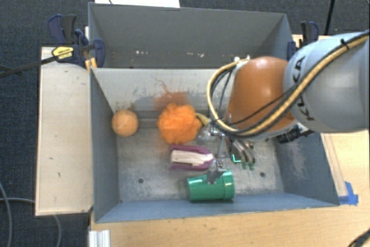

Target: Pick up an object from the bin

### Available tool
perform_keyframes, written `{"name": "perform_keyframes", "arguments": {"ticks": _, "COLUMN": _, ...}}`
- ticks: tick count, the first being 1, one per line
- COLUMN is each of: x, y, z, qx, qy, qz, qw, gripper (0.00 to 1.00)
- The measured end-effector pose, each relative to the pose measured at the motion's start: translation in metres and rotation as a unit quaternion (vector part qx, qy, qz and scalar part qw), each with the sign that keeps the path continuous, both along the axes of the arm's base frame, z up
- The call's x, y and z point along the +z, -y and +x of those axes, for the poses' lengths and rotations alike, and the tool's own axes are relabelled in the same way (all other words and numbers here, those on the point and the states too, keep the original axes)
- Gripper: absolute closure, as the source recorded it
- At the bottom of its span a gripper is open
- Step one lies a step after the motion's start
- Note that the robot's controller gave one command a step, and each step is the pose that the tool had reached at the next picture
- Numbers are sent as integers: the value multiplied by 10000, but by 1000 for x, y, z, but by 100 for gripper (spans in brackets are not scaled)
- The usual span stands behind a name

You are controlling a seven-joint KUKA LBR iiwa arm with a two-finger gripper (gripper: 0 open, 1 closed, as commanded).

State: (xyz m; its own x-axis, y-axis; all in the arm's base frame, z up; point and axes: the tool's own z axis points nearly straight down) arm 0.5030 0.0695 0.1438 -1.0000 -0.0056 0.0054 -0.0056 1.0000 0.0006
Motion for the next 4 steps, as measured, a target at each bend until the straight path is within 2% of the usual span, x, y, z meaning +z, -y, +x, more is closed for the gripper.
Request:
{"name": "perform_keyframes", "arguments": {"ticks": 1, "x": 4, "y": 0, "z": 2, "qx": -9, "qy": 38, "qz": 3, "qw": 10000, "gripper": 0}}
{"name": "perform_keyframes", "arguments": {"ticks": 2, "x": -65, "y": 0, "z": 7, "qx": -409, "qy": 192, "qz": 41, "qw": 9990, "gripper": 100}}
{"name": "perform_keyframes", "arguments": {"ticks": 3, "x": -65, "y": 0, "z": 7, "qx": -413, "qy": 192, "qz": 41, "qw": 9990, "gripper": 100}}
{"name": "perform_keyframes", "arguments": {"ticks": 4, "x": -16, "y": 3, "z": 3, "qx": -401, "qy": 8, "qz": -3, "qw": 9992, "gripper": 100}}
